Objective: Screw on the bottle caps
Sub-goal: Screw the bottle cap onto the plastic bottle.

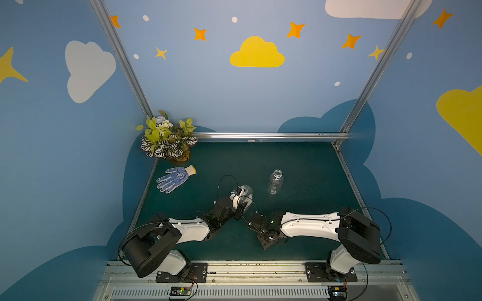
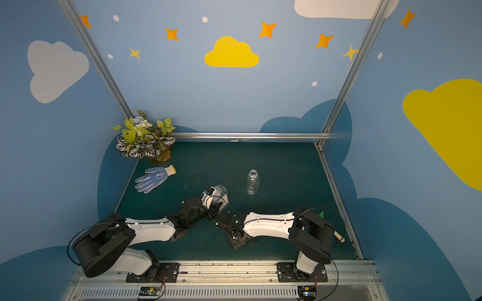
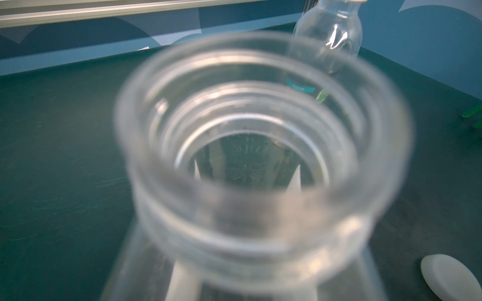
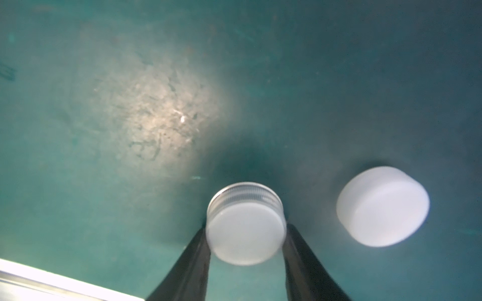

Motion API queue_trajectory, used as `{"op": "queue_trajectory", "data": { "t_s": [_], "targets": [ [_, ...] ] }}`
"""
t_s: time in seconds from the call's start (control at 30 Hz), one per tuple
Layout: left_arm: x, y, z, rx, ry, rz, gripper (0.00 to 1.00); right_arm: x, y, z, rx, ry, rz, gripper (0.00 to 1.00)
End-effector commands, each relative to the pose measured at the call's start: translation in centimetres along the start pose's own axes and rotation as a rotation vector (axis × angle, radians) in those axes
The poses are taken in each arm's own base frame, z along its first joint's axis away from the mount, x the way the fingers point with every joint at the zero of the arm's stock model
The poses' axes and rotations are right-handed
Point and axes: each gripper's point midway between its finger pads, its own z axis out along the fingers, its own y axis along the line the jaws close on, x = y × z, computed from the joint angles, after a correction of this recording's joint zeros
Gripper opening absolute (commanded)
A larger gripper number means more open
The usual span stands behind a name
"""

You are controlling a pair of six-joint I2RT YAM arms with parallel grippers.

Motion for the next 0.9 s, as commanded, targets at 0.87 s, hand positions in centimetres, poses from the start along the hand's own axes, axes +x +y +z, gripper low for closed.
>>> {"op": "queue_trajectory", "data": {
  "t_s": [0.87],
  "targets": [
    [4.5, -0.2, 0.2, 0.009, 0.171, 0.022, 0.38, -4.1, -1.6, -0.1, 0.068, -0.190, 0.086, 0.56]
  ]
}}
